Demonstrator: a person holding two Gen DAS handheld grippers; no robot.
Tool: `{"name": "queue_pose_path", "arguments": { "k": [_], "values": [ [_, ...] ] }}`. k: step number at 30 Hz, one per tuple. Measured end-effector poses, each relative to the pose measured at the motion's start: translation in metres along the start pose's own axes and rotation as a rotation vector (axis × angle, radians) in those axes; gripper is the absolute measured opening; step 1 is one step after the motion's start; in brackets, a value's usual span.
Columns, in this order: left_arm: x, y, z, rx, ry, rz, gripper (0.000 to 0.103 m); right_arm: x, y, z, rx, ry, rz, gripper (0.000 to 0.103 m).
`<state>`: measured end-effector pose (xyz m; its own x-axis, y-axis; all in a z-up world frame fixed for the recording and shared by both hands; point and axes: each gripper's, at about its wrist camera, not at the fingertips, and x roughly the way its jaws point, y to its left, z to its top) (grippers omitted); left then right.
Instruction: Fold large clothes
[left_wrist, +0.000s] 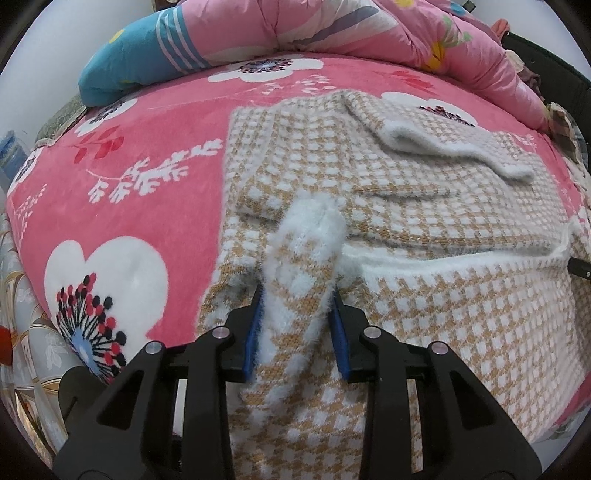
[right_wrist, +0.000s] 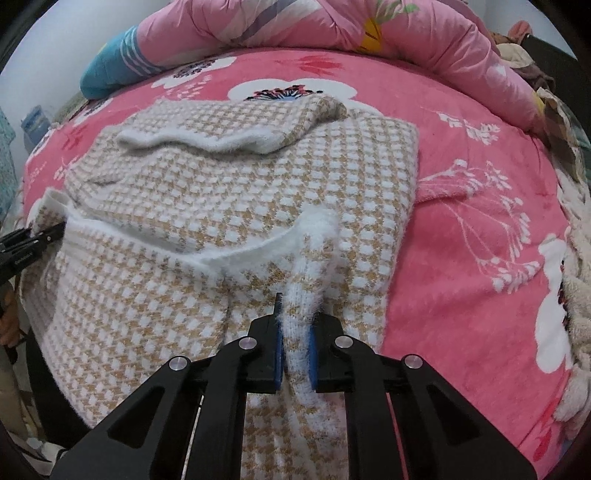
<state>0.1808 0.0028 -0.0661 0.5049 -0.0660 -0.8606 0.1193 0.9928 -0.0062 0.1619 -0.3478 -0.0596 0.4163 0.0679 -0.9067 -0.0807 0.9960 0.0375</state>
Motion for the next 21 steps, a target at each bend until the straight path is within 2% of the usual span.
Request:
{"name": "queue_pose_path", "arguments": {
  "k": [21],
  "values": [
    [0.0023, -0.0021, 0.0014, -0.002, 0.009, 0.012, 0.032, 0.008, -0.0002, 0.0023, 0.019, 0.018, 0.002, 0.011]
  ]
}}
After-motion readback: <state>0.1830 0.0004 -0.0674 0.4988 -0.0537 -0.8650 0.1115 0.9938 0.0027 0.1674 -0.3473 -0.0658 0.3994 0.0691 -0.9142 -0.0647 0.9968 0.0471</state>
